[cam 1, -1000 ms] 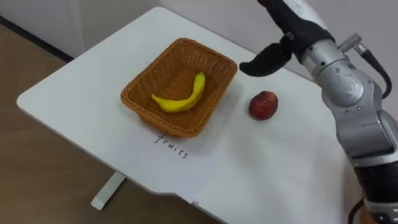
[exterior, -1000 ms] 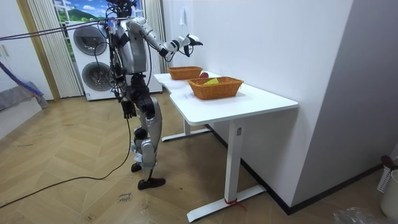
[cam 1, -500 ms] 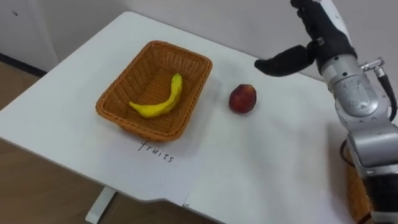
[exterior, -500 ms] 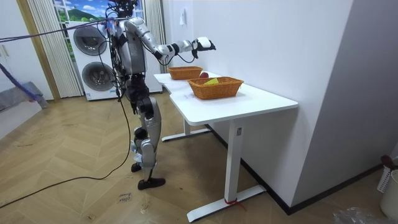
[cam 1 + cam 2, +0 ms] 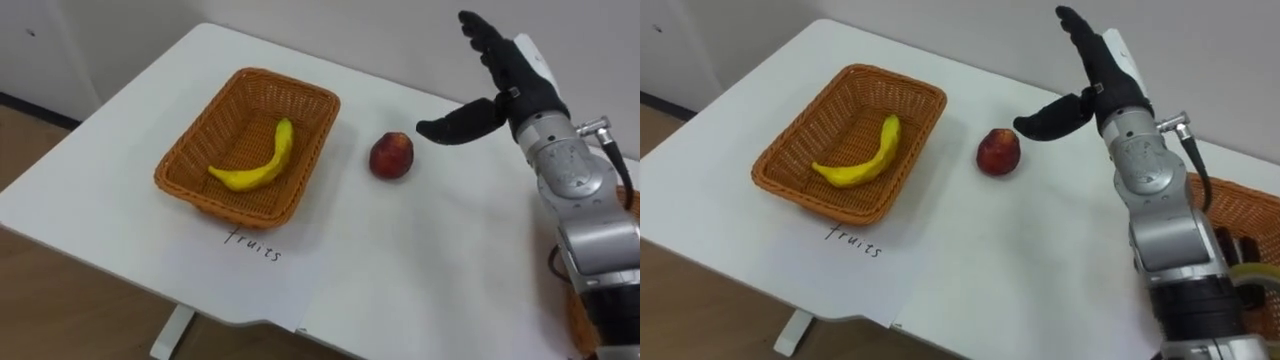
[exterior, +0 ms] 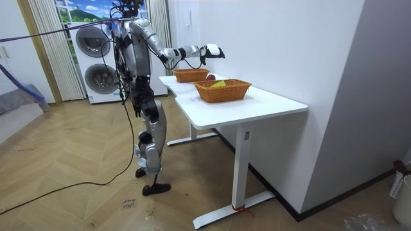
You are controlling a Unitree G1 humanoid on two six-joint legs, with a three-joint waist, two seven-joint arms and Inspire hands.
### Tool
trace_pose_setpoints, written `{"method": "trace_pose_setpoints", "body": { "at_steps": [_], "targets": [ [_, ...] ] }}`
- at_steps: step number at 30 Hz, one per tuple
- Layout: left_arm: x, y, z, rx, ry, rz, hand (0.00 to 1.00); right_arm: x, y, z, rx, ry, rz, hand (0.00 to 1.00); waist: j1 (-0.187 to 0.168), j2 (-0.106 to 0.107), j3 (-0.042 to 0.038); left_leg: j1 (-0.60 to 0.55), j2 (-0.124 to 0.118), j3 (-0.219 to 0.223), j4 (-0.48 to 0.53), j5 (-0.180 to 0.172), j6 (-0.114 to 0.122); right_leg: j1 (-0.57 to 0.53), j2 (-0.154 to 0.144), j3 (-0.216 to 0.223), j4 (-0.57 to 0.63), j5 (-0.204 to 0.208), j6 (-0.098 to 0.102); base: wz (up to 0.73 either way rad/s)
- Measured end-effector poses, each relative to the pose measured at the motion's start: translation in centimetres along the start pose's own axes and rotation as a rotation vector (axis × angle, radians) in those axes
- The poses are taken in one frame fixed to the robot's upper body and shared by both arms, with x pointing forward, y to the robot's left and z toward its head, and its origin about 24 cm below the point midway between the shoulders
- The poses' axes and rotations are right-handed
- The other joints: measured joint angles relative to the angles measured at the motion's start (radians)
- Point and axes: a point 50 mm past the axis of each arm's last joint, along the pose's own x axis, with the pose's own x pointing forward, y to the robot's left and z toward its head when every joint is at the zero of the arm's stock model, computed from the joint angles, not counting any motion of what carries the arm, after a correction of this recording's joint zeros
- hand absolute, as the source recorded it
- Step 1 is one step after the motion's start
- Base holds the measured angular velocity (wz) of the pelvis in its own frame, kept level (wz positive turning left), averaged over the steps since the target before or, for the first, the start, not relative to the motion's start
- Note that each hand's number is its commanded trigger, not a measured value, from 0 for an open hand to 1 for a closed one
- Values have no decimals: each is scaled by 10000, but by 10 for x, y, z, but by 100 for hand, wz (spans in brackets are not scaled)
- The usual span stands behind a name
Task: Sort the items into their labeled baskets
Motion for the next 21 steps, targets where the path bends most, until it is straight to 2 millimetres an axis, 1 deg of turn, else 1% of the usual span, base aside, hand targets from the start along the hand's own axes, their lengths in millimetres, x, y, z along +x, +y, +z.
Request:
{"method": "trace_pose_setpoints", "body": {
  "at_steps": [2,7,15,18,21],
  "targets": [
    [0,1,-1,-8,28,6,0,0,1,-5,62,214,49,0,43,-27,-8,7,2,-2,2,0,0,8,1,-1,-3,0,0,0],
    [0,4,-5,90,223,57,0,1,5,-16,223,704,213,0,169,-134,58,3,0,-10,5,0,0,8,1,1,-9,0,1,0],
    [-1,3,-15,209,648,-124,0,1,6,-18,353,779,272,0,230,-137,63,-14,-3,-35,4,-2,1,9,1,-25,-15,0,1,0],
    [-1,3,-16,241,689,-155,0,1,6,-18,355,814,277,0,229,-137,63,-12,-4,-37,5,-2,1,13,1,-25,-16,0,1,0],
    [-1,3,-16,260,683,-152,0,1,7,-23,357,1027,310,0,250,-138,64,4,-4,-41,14,-2,1,40,0,-27,-18,0,1,0]
  ]
}}
